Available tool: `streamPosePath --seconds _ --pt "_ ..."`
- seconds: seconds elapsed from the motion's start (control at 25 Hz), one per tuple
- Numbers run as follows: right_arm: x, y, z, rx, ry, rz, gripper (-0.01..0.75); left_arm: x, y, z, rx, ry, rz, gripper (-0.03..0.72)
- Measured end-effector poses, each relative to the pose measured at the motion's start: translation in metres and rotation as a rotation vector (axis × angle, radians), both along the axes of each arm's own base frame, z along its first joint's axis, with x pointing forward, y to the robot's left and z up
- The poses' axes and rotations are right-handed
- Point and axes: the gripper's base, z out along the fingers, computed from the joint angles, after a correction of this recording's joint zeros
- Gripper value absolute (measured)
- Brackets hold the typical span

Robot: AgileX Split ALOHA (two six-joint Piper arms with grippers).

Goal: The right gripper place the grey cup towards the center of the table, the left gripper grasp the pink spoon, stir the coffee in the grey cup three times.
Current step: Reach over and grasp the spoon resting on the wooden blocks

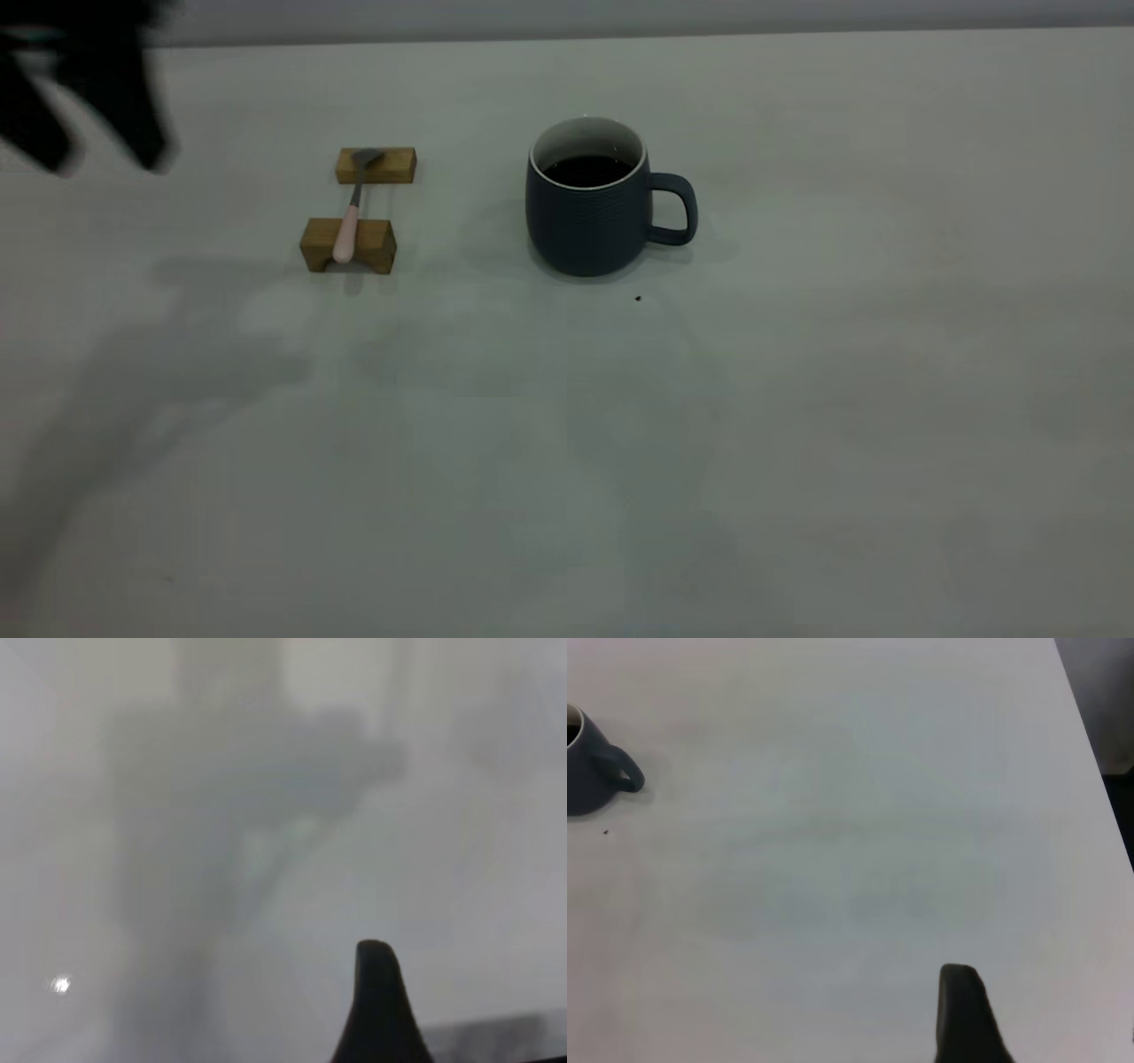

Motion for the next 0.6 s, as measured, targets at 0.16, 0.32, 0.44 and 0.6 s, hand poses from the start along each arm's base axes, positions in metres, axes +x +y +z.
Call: streamPosePath --seconds 0.16,0.32,0.44,0.6 --pt "0.000 0.000 0.000 0.000 0.000 0.000 0.479 0.036 -0.032 -0.040 0.029 0.037 -0.012 0.593" --pt "0.000 0.000 0.000 0.000 0.000 0.000 0.479 0.063 -0.050 -0.064 0.030 0.041 0.007 0.593" --pt "0.000 0.000 0.000 0.000 0.000 0.000 0.479 0.075 -0.052 -0.073 0.043 0.039 0.031 0.592" --pt "0.000 0.000 0.000 0.000 0.000 0.000 0.479 0.080 -0.051 -0.083 0.072 0.045 0.062 0.592"
